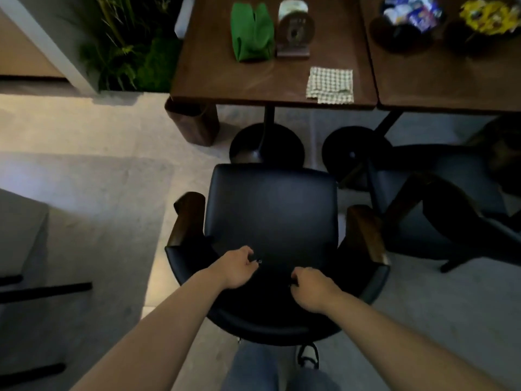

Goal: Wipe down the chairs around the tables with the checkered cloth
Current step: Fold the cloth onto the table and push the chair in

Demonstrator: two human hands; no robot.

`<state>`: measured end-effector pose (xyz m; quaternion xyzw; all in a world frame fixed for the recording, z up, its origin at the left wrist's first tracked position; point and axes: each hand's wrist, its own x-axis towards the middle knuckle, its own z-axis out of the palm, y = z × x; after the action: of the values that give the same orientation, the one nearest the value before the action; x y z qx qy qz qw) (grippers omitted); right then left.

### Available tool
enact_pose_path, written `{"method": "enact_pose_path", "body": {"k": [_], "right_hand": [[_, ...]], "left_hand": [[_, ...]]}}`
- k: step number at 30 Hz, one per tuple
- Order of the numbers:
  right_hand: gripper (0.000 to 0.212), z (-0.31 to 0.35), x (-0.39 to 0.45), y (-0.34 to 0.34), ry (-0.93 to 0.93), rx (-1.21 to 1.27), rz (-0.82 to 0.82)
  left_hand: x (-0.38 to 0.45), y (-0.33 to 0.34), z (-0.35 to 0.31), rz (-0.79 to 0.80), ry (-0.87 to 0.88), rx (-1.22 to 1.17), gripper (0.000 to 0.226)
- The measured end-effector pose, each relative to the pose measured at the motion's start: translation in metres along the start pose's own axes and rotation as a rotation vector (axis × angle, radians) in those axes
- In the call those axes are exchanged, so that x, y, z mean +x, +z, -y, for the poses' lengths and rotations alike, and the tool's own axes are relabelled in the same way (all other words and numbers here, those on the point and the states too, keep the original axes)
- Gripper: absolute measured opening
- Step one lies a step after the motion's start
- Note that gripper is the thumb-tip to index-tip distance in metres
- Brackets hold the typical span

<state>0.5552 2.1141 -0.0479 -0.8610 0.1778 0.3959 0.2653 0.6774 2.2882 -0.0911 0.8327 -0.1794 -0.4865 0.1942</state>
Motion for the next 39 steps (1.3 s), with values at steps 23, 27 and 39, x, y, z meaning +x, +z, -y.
{"method": "enact_pose_path", "body": {"k": [23,27,39], "right_hand": [[0.054,-0.122,-0.012,0.005,0.380,1.572,-0.320],[0.055,-0.126,-0.011,0.008,0.339,1.542,-0.358],[0.061,-0.121,-0.009,0.007,0.232,1.618,-0.358]], "left_hand": [[0.102,0.129,-0.094,0.124,-0.273,-0.194,0.070],[0.111,0.125,-0.096,0.315,-0.306,-0.321,0.086],[0.115,0.114,-0.081,0.374,-0.374,-0.378,0.095]]}}
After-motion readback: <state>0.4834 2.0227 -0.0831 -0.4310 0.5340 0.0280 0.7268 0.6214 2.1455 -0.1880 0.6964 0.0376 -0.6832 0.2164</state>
